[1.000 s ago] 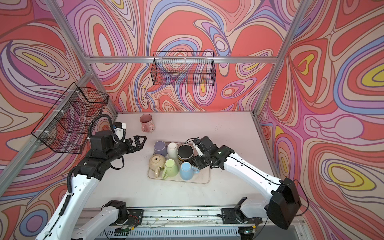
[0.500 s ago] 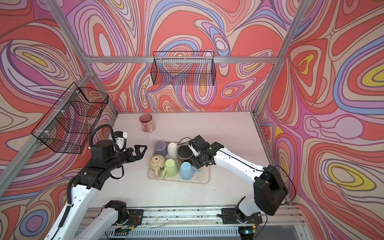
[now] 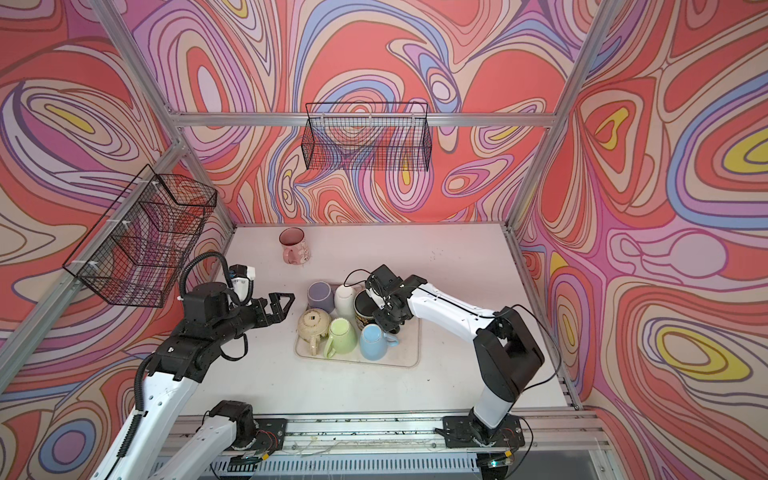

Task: Turn the mug right side up
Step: 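Lower the right gripper onto the upside-down black skull mug's base while the left draws back, then lift the black skull mug off the tray with the right gripper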

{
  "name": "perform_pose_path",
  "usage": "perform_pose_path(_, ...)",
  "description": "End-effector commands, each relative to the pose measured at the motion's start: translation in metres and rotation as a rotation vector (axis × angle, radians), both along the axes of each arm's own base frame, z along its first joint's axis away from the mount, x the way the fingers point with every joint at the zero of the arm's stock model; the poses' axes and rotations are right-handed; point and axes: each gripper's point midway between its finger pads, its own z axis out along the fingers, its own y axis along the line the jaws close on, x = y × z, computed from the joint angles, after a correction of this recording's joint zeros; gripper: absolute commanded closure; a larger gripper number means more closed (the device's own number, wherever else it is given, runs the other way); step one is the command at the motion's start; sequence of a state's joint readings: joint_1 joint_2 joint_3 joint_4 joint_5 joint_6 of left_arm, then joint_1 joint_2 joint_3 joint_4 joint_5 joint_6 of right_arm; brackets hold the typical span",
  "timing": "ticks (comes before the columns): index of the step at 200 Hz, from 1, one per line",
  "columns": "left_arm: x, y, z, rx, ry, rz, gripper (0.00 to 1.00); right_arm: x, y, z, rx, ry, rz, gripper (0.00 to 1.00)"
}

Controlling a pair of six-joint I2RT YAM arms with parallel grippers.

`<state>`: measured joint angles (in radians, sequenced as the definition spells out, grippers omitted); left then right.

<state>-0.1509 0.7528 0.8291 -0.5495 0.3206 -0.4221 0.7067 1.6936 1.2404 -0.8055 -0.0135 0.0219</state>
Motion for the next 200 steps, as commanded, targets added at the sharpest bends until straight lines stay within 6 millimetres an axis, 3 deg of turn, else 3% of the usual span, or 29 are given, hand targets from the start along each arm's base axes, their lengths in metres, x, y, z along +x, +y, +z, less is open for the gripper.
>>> perform_pose_path(1, -0.005, -0.002, -0.005, 0.014, 0.007, -0.026, 0.00, 0.001, 0.009, -0.002, 0.011, 0.013, 0.037, 0.66)
perform_pose_path(68, -0.001, -0.007, -0.012, 0.019, 0.039, -0.042, 0.00, 0.006, 0.011, -0.008, 0.008, -0.002, 0.041, 0.76)
perform_pose_path(89, 0.001, -0.008, -0.013, 0.020, 0.048, -0.044, 0.00, 0.008, 0.015, -0.004, 0.017, -0.002, 0.046, 0.84)
perform_pose_path(109, 0.003, -0.010, -0.014, 0.016, 0.054, -0.054, 0.00, 0.009, 0.018, 0.001, 0.034, -0.001, 0.039, 1.00)
perform_pose_path(151, 0.006, -0.015, -0.016, 0.004, 0.066, -0.071, 0.00, 0.011, 0.020, 0.013, 0.065, -0.022, 0.008, 1.00)
perform_pose_path(200, 0.004, -0.021, -0.005, -0.020, 0.020, -0.098, 0.00, 0.016, 0.018, 0.045, 0.125, -0.101, -0.038, 1.00)
